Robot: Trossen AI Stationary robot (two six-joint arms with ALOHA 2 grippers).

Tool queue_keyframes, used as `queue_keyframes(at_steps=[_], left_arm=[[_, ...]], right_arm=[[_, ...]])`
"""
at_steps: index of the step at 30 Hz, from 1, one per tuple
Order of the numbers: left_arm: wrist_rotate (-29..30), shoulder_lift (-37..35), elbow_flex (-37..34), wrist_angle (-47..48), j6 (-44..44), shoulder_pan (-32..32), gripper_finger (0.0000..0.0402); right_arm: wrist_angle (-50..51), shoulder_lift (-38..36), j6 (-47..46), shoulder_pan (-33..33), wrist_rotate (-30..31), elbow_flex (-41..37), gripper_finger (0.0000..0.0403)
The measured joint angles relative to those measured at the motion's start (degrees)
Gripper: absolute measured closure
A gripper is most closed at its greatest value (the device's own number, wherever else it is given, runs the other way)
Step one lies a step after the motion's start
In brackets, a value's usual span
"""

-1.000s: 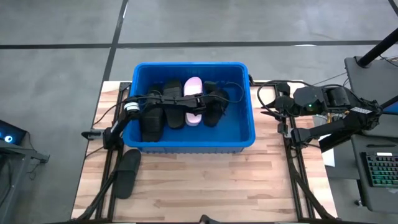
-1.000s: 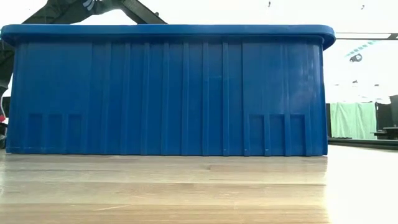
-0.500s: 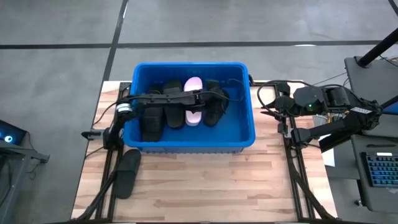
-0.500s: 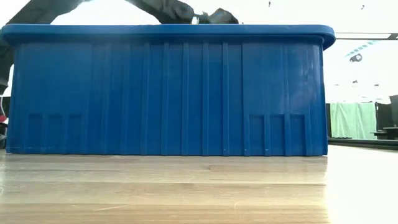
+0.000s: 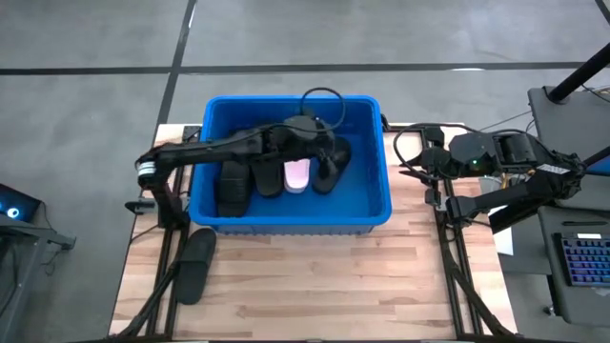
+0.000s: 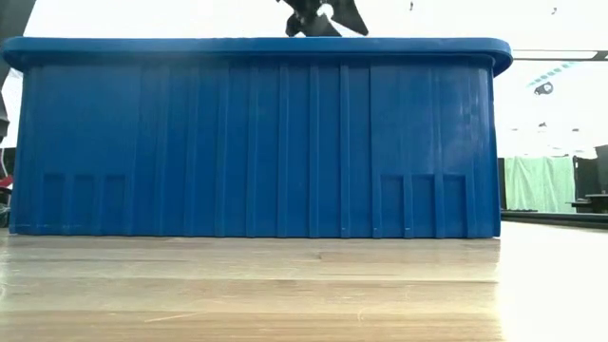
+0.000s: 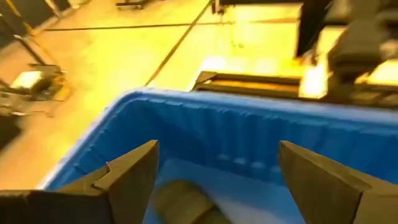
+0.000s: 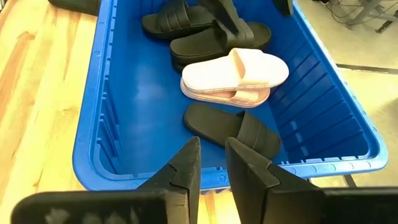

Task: Pick and place slides into bin
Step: Stack the black slide on top of the black slide into the blue container

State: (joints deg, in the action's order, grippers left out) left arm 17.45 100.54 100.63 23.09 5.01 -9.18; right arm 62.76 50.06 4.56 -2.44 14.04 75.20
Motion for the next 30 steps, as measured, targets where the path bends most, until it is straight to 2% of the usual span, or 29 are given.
queue_keyframes(at_steps=[4, 10, 19, 22, 25, 30], left_arm=[[-1.86, -3.65, -0.14, 0.37, -5.49, 1.77, 0.0091], [-5.65, -6.99, -0.16, 6.15, -10.92, 5.22, 0.0091], [-4.38, -8.97, -0.16, 16.79, -12.25, 12.25, 0.0091], [-1.06, -8.86, -0.16, 17.15, -12.23, 14.82, 0.0091], [5.19, -8.86, -0.16, 19.44, -12.92, 18.01, 0.0091], [14.35, -8.88, -0.16, 31.75, -13.53, 23.69, 0.0091]], right_arm=[[-0.02, 0.01, -0.01, -0.01, 0.03, 0.0, 0.0339], [-0.02, 0.02, -0.02, 0.0, 0.02, 0.0, 0.0338], [-0.06, 0.02, 0.0, 0.0, 0.02, 0.0, 0.0336], [-0.15, 0.02, 0.0, 0.0, 0.02, 0.0, 0.0335], [-0.23, 0.0, -0.02, 0.0, 0.02, 0.0, 0.0338], [-0.22, 0.02, -0.02, -0.01, 0.02, 0.0, 0.0341]])
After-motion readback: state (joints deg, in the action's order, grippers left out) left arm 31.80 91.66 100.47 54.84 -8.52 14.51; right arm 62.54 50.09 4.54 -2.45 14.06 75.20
